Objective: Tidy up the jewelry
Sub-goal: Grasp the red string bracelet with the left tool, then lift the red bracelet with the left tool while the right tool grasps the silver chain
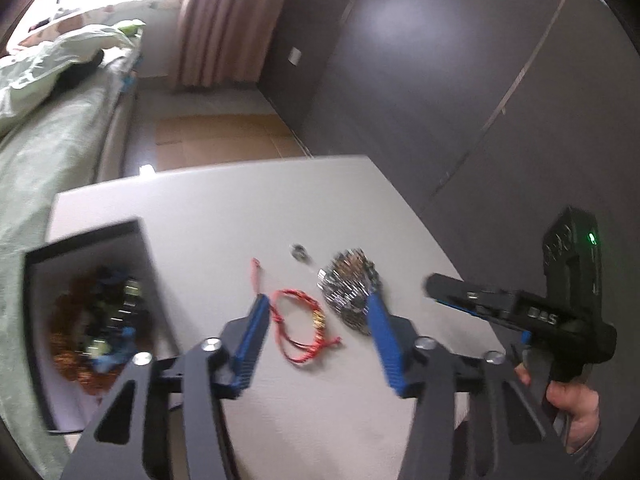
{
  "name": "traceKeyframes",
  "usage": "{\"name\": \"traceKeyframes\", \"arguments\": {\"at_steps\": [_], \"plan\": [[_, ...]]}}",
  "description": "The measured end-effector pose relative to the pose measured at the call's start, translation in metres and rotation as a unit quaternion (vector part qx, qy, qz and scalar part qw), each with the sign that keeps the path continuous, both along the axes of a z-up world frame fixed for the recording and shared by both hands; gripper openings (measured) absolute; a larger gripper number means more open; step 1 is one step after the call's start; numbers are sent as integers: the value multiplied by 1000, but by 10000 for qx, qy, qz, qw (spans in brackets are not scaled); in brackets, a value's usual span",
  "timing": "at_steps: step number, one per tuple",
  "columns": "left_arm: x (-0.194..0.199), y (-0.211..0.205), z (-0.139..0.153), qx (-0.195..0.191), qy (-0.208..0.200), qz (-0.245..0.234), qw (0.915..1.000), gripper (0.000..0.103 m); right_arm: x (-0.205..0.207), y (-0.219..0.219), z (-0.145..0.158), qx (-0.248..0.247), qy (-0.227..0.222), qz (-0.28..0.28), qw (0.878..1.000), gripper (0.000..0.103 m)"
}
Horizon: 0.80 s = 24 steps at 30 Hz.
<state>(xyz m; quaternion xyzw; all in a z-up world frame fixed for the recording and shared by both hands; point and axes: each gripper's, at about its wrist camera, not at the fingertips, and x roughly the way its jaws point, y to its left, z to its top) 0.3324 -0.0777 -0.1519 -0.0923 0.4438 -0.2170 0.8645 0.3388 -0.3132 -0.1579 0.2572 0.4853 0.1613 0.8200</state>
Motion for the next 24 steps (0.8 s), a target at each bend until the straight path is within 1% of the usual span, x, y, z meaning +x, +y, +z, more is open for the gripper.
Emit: {"name": "traceKeyframes", "arguments": {"at_steps": [2, 5, 9, 13, 14, 17, 19, 20, 21, 22, 24], "plan": [[2, -11, -8, 71, 49, -130, 9999, 43, 2, -1, -7, 63, 149, -11, 9999, 57], [5, -25, -20, 236, 131, -269, 9993, 38, 4, -4, -8, 101, 192, -68, 9997, 57], [14, -34, -38, 405, 244, -247, 9986, 34, 4, -5, -9, 166, 228, -92, 9996, 52], [21, -39, -55, 551, 391, -269, 9973, 28, 4, -4, -8, 219, 225, -56, 9995, 51], [21, -40, -55, 587, 323, -264, 9974, 28, 4, -3, -8, 233, 229, -49, 9995, 51], [17, -45, -55, 871, 249, -320, 9954, 27, 4, -1, -8, 251, 260, -20, 9993, 51], [15, -47, -55, 1118, 186, -271, 9932, 12, 5, 3, -8, 237, 253, 11, 9994, 51], [16, -45, -56, 1099, 212, -242, 9934, 7, 5, 4, -8, 222, 248, 19, 9994, 51], [18, -40, -56, 968, 295, -229, 9946, 4, 5, 5, -8, 202, 244, 24, 9995, 51], [19, -36, -57, 832, 355, -241, 9956, 4, 6, 7, -7, 189, 234, 29, 9995, 51], [19, -32, -56, 744, 372, -267, 9962, 4, 6, 8, -7, 142, 210, 29, 9997, 51]]}}
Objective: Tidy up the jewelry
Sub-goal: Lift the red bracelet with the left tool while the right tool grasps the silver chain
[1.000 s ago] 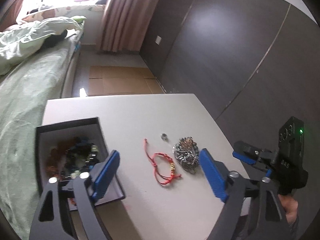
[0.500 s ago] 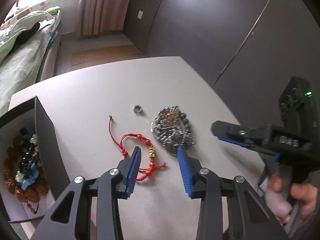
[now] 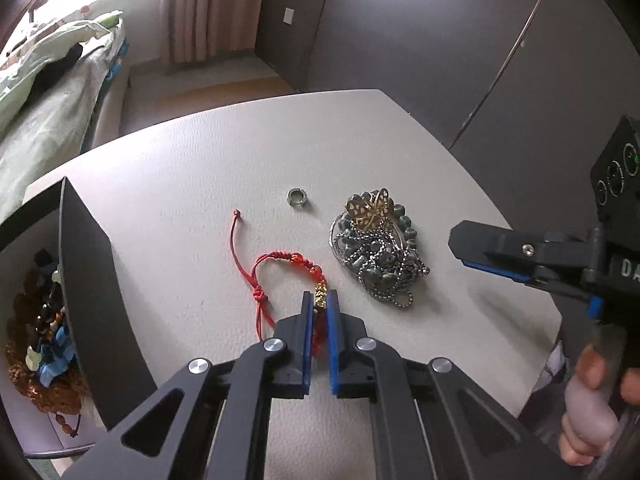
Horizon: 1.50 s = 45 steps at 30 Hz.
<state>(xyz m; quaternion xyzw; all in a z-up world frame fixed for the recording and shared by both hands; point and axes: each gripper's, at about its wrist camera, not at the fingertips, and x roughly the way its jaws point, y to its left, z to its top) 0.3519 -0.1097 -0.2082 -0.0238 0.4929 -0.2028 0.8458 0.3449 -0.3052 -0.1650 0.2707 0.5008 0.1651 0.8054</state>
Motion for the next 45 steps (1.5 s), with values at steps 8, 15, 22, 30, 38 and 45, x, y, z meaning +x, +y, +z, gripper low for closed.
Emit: {"name": "traceKeyframes", "arguments": {"at_steps": [8, 15, 22, 30, 38, 45], "plan": [[-4, 19, 29, -724, -186, 31, 9972, 4, 2, 19, 11, -324, -310, 169, 9989, 51], [-6, 55, 55, -1256, -312, 264, 9912, 4, 10, 36, 12, -897, -455, 343, 9943, 46], [-13, 77, 78, -1505, -511, 396, 9865, 4, 15, 61, 3, -1370, -475, 720, 9868, 46], [-15, 88, 87, -1674, -609, 475, 9829, 4, 13, 75, -9, -1762, -469, 861, 9795, 28], [-16, 111, 96, -1879, -674, 658, 9777, 4, 7, 80, -7, -1834, -506, 1021, 9764, 13], [-21, 134, 106, -2086, -778, 769, 9719, 4, 0, 84, 23, -1751, -802, 910, 9770, 13]]}}
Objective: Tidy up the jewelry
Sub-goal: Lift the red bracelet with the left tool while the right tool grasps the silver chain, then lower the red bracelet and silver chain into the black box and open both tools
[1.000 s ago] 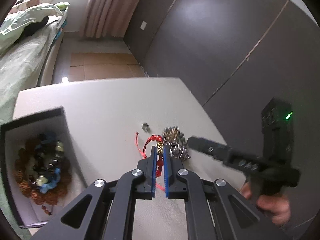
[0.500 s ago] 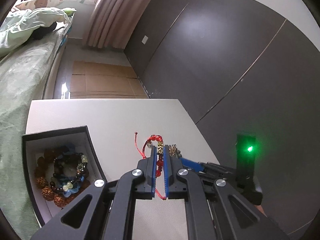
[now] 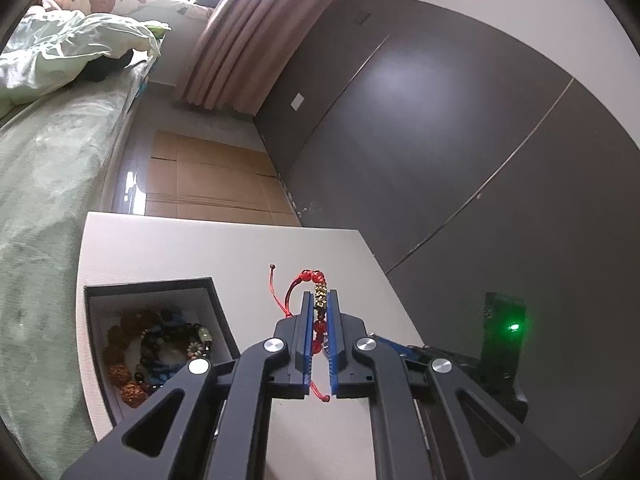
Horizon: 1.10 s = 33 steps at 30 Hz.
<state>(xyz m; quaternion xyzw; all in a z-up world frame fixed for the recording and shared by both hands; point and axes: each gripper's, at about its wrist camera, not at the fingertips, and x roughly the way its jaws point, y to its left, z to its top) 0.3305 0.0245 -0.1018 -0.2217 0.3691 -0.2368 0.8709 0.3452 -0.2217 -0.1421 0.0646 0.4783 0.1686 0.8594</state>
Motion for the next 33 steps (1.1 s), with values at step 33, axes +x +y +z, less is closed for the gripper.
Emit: {"name": "traceKeyframes", "arguments": {"at_steps": [33], "plan": [[-27, 64, 29, -417, -206, 490, 9977, 4, -48, 71, 238, -506, -2269, 160, 9725, 12]]}}
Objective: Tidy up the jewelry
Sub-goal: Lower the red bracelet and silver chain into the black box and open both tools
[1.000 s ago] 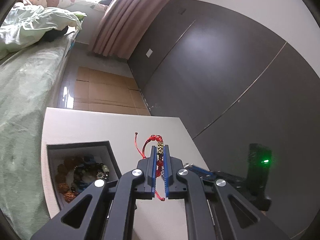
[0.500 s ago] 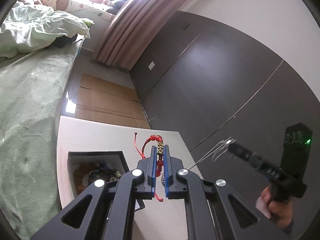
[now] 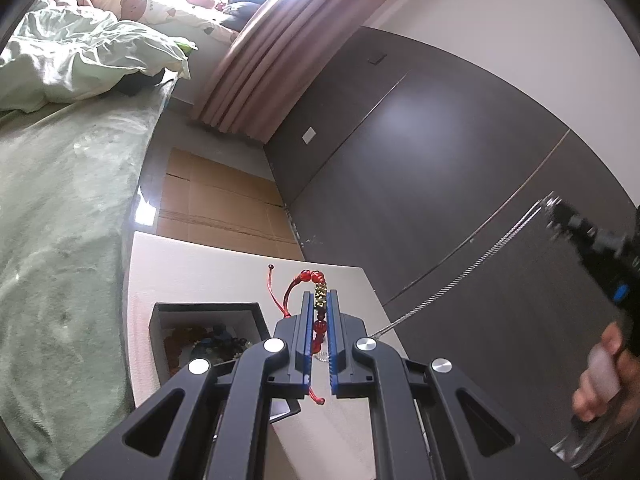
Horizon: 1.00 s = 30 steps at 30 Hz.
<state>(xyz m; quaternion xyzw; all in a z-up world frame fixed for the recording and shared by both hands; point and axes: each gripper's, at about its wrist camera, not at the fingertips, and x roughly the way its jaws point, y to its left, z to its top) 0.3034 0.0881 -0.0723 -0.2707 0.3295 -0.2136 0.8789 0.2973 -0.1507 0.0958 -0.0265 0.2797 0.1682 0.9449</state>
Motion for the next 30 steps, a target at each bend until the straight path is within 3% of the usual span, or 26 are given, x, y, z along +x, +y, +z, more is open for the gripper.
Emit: {"name": "traceKeyframes", "arguments": {"at_steps": [8, 13, 14, 16, 18, 25, 30], "plan": [[7, 0, -12, 55, 357, -17, 9993, 4, -8, 23, 21, 92, -147, 192, 9997, 12], [11, -7, -23, 559, 757, 65, 9955, 8, -15, 39, 29, 228, -227, 332, 9989, 12], [12, -6, -24, 631, 786, 128, 9948, 13, -15, 41, 31, 251, -238, 361, 9988, 12], [10, -2, -22, 629, 725, 244, 9951, 49, -17, 48, 35, 338, -261, 444, 9981, 12], [5, 5, -15, 634, 555, 430, 9955, 59, -19, 53, 38, 391, -278, 509, 9976, 12], [-1, 37, -7, 531, 412, 987, 9928, 59, -23, 75, 42, 598, -266, 765, 9949, 12], [-1, 54, -8, 490, 403, 1159, 9912, 59, -19, 89, 27, 737, -91, 849, 9936, 12]]}}
